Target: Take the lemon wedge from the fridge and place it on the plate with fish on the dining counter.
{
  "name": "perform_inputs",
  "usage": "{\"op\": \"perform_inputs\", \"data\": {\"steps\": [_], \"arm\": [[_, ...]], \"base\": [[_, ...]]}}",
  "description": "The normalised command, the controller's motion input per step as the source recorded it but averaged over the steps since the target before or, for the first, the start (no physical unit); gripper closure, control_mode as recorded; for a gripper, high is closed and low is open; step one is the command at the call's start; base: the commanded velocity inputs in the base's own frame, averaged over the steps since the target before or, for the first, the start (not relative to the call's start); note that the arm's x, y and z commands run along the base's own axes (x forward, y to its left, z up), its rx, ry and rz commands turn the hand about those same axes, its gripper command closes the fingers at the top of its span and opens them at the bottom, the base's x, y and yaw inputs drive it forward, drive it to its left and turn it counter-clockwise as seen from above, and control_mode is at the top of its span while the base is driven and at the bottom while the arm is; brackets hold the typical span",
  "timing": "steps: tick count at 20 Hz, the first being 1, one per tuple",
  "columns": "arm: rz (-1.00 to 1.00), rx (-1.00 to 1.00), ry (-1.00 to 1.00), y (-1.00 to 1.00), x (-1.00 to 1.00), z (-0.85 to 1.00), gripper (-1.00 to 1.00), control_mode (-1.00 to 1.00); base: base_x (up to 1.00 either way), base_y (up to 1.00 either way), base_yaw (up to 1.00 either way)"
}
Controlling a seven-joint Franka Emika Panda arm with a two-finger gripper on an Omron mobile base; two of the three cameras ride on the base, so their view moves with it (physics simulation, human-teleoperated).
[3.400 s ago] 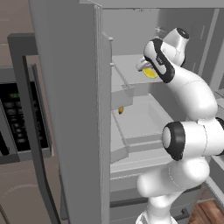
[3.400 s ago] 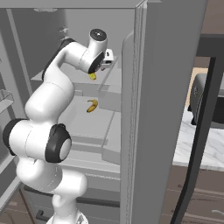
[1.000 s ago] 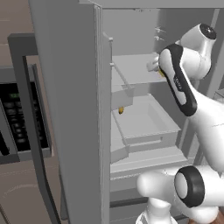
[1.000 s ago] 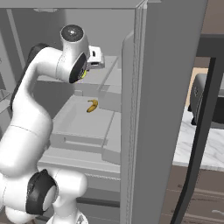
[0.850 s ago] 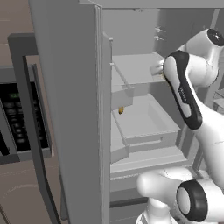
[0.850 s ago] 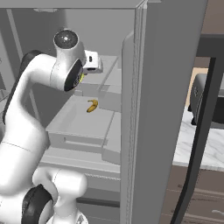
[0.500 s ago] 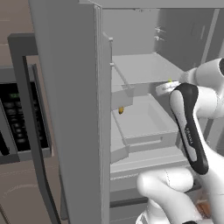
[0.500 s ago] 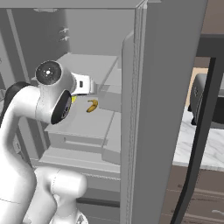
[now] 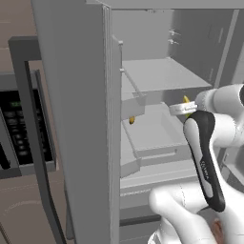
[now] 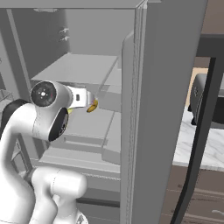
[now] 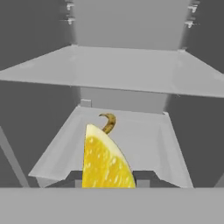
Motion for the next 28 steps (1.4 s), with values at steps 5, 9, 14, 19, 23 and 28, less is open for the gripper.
{"op": "perform_inputs", "data": {"steps": [5,9,14,19,23,28], "arm": [[0.00,0.00,0.00,0.00,0.00,0.00,1.00,1.00],[0.00,0.00,0.00,0.00,0.00,0.00,1.00,1.00],[0.00,0.00,0.00,0.00,0.00,0.00,1.00,1.00],[0.00,0.00,0.00,0.00,0.00,0.00,1.00,1.00],[0.00,0.00,0.00,0.00,0.00,0.00,1.00,1.00],[0.00,0.00,0.00,0.00,0.00,0.00,1.00,1.00]], "base": [[-1.00,0.00,0.15],[-1.00,0.00,0.19],[-1.00,-0.01,0.29],[-1.00,0.00,0.37],[-1.00,0.00,0.51],[-0.57,0.00,0.82]]}}
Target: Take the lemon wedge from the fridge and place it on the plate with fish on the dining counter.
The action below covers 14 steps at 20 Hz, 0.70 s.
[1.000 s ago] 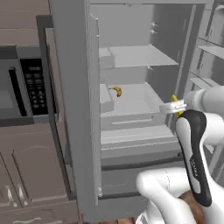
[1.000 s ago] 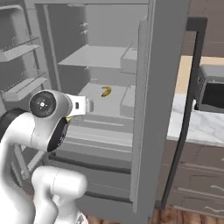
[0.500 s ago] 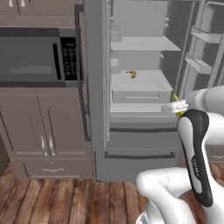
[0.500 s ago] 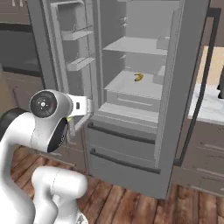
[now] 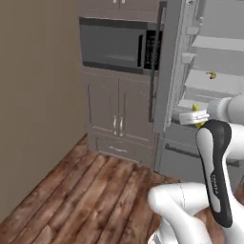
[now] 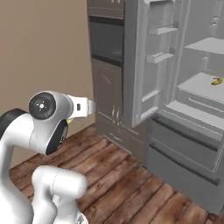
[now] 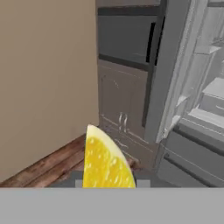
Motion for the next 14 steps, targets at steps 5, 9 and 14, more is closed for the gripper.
{"op": "perform_inputs", "data": {"steps": [5,9,14], "arm": [[0.00,0.00,0.00,0.00,0.00,0.00,1.00,1.00],[0.00,0.00,0.00,0.00,0.00,0.00,1.00,1.00],[0.00,0.00,0.00,0.00,0.00,0.00,1.00,1.00]], "base": [[-0.13,0.00,0.97],[0.00,0.00,1.00],[0.00,0.00,1.00]]}}
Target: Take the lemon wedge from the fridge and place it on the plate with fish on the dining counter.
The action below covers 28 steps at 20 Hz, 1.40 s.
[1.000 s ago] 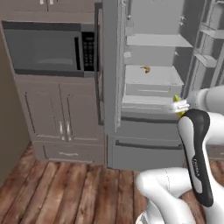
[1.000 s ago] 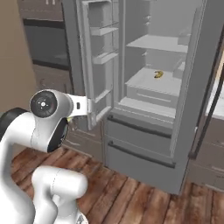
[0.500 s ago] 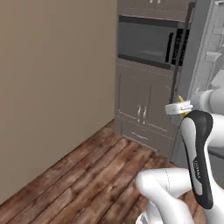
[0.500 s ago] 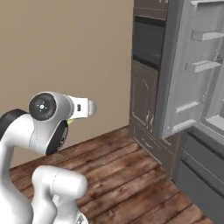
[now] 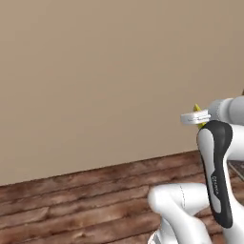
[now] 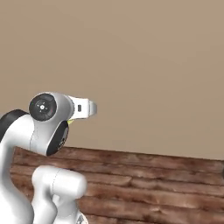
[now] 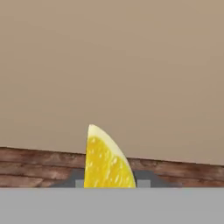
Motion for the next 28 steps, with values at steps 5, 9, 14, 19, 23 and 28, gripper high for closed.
{"op": "perform_inputs", "data": {"steps": [5,9,14,19,23,28], "arm": [[0.00,0.00,0.00,0.00,0.00,0.00,1.00,1.00],[0.00,0.00,0.00,0.00,0.00,0.00,1.00,1.00],[0.00,0.00,0.00,0.00,0.00,0.00,1.00,1.00],[0.00,0.00,0.00,0.00,0.00,0.00,1.00,1.00],[0.00,0.00,0.00,0.00,0.00,0.00,1.00,1.00],[0.00,0.00,0.00,0.00,0.00,0.00,1.00,1.00]], "base": [[0.00,0.00,1.00],[0.00,0.00,1.00],[0.00,0.00,1.00],[0.00,0.00,0.98],[0.00,0.00,0.97],[0.00,0.00,0.98]]}}
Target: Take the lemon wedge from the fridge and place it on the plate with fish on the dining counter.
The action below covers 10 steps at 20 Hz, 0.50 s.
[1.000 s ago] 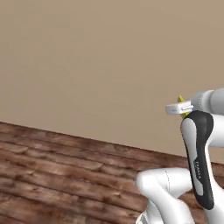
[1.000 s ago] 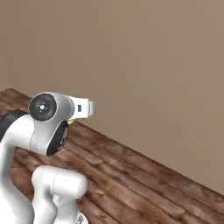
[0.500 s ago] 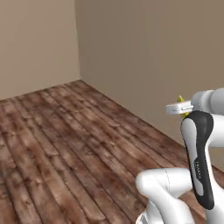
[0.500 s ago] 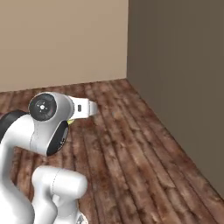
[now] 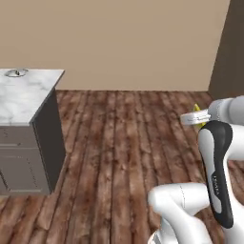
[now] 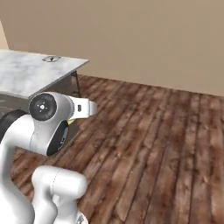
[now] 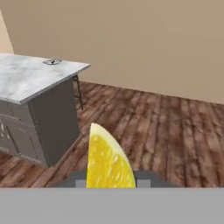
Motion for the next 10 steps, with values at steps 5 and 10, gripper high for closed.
{"op": "perform_inputs", "data": {"steps": [5,10], "arm": [[0.00,0.00,0.00,0.00,0.00,0.00,1.00,1.00],[0.00,0.00,0.00,0.00,0.00,0.00,1.00,1.00]], "base": [[0.00,0.00,0.97],[0.65,-0.29,0.62]]}}
